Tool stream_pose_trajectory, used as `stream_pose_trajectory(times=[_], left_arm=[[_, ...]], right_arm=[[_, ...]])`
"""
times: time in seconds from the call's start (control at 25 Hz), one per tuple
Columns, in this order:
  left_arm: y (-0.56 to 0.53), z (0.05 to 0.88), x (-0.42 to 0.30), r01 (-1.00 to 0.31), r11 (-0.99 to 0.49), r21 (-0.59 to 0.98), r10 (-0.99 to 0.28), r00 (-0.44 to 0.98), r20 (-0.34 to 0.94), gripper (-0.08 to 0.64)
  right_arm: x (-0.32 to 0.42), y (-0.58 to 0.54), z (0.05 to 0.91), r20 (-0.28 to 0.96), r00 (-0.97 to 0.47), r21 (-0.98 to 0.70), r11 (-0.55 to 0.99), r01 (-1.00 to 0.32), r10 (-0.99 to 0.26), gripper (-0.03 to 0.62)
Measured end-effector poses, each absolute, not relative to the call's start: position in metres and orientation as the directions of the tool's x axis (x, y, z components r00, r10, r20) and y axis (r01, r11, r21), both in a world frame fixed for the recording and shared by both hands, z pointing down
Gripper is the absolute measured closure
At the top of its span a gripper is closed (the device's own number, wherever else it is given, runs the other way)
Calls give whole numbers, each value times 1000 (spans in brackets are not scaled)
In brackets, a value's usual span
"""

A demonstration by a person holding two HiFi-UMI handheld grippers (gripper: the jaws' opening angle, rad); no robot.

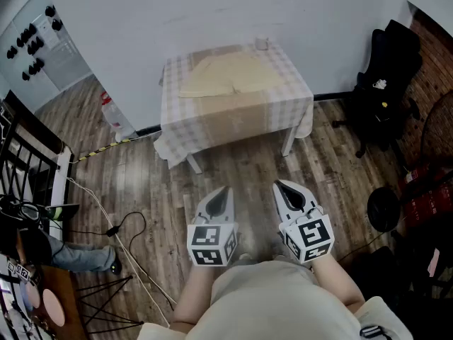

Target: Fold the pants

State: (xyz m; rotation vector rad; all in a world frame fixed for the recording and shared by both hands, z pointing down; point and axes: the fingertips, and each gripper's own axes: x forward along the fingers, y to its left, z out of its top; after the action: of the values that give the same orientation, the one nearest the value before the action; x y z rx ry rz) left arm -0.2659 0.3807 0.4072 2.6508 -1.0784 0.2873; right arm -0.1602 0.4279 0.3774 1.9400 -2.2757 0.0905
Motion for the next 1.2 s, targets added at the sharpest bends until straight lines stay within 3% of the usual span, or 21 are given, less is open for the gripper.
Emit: stream_pose_trajectory(times=[0.72, 1.2], left_arm=[[364, 413, -284, -677, -705, 212, -623, 734, 271, 555], [325, 434, -281, -722, -647, 245, -653, 690, 312, 555]], right_arm=[[-184, 410, 384, 165, -155, 25, 162, -987, -974, 594], [-183, 364, 399, 183, -248, -19, 249, -968, -951, 592]])
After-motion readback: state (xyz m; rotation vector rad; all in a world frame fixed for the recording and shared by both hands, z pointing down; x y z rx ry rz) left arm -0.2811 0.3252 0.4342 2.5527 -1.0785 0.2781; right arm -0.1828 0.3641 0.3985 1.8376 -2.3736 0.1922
